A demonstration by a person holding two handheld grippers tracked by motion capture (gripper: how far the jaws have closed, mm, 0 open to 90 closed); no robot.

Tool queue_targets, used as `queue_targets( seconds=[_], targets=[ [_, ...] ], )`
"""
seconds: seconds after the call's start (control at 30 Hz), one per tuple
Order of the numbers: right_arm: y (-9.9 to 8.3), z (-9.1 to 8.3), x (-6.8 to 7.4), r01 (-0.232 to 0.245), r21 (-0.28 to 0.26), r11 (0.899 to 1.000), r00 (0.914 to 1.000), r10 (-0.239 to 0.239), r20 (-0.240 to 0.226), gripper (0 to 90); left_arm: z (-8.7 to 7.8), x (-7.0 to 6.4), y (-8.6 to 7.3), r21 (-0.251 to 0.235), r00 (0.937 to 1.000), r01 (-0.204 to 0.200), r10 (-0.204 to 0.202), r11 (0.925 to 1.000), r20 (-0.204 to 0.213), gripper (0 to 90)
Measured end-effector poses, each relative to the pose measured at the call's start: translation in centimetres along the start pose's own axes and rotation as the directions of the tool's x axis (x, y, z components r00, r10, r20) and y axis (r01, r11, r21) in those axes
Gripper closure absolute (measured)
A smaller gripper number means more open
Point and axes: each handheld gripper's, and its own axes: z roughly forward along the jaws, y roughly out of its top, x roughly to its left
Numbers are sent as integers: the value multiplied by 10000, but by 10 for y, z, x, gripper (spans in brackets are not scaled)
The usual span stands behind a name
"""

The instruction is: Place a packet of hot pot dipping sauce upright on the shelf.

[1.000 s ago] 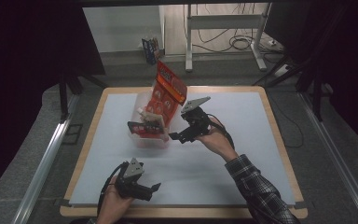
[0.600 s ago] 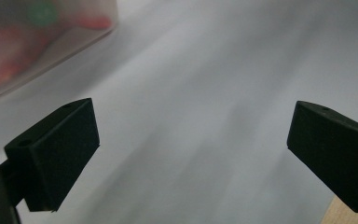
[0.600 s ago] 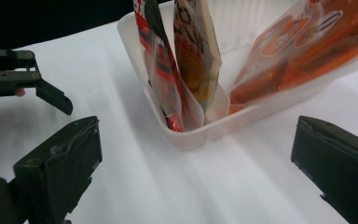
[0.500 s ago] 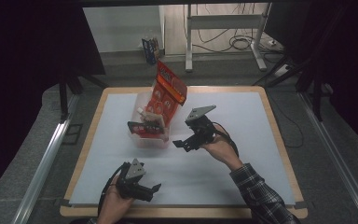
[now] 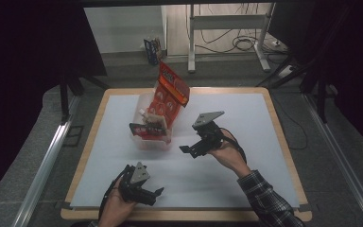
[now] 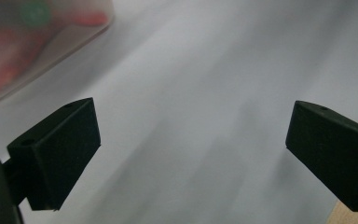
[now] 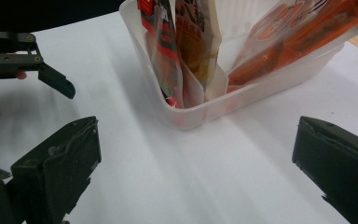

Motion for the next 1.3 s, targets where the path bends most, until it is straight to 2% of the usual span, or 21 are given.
queue_targets(
  seconds=[0.53, 1.3],
  targets=[
    [-12, -13, 7, 17, -150, 9999, 9998, -14, 194, 0, 0, -2, 0, -124, 9996, -189, 187, 9997, -207, 24],
    [-31, -28, 17, -95, -76, 9999, 9993, 98, 358, 0, -5, 1, 0, -502, 9998, -15, 4, 9987, -212, 17]
  ],
)
